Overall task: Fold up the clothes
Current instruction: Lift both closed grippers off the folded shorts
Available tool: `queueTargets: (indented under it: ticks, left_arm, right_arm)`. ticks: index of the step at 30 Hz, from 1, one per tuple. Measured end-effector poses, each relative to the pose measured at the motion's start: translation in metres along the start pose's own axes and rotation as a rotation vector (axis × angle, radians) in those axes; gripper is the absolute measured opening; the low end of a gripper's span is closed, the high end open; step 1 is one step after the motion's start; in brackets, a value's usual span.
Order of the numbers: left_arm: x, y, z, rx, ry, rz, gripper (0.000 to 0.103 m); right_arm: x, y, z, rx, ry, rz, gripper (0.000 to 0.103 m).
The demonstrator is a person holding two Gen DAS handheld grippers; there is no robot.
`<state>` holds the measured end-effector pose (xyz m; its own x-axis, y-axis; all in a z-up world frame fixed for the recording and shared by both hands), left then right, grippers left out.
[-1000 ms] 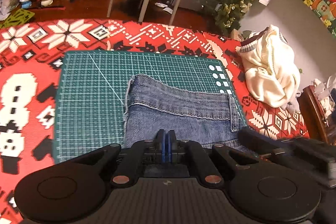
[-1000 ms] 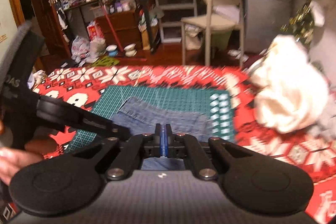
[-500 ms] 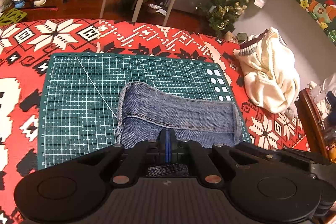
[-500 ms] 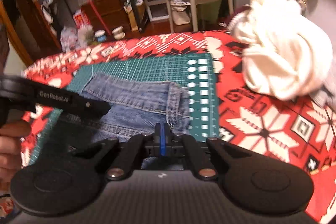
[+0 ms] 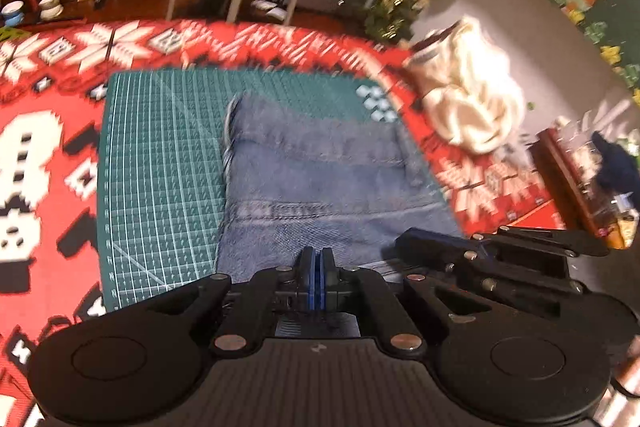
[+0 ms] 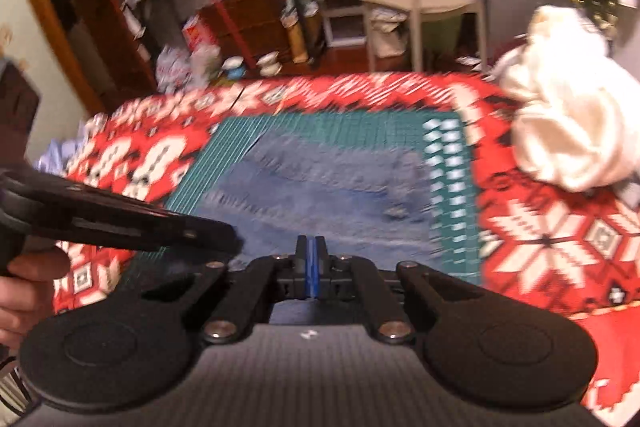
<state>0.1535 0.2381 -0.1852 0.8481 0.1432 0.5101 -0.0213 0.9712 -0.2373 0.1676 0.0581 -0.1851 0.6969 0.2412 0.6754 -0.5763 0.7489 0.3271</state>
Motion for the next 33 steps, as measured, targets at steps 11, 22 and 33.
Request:
queueTargets:
  ticks: [11, 22, 33]
  left_arm:
    - [0.001, 0.004, -0.006, -0.004, -0.009, 0.012, 0.003]
    - [-0.006, 0.002, 0.034, -0.05, -0.043, -0.002, 0.003]
    - [-0.055, 0.02, 0.031, -0.01, 0.023, 0.017, 0.002]
  right_arm:
    - [-0.013, -0.012, -0.018, -0.112, 0.025, 0.04, 0.0]
    - [-0.02, -0.037, 0.038, -0.146, -0.029, -0.026, 0.002]
    - [-0.068, -0.029, 0.06, -0.169, 0.043, -0.005, 0.002]
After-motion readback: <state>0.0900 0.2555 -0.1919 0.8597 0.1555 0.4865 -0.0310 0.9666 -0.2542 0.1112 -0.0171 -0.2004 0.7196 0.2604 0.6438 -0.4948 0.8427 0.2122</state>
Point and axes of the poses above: each gripper's, at about its wrist camera, not at the fingertips, and z roughly against the way its jaws point, y to its left, x to its top, the point moved 3 cm from there along -z, roughly the way its jaws point, and after that the axes turned 9 degrees about x, right-handed, at the moved point
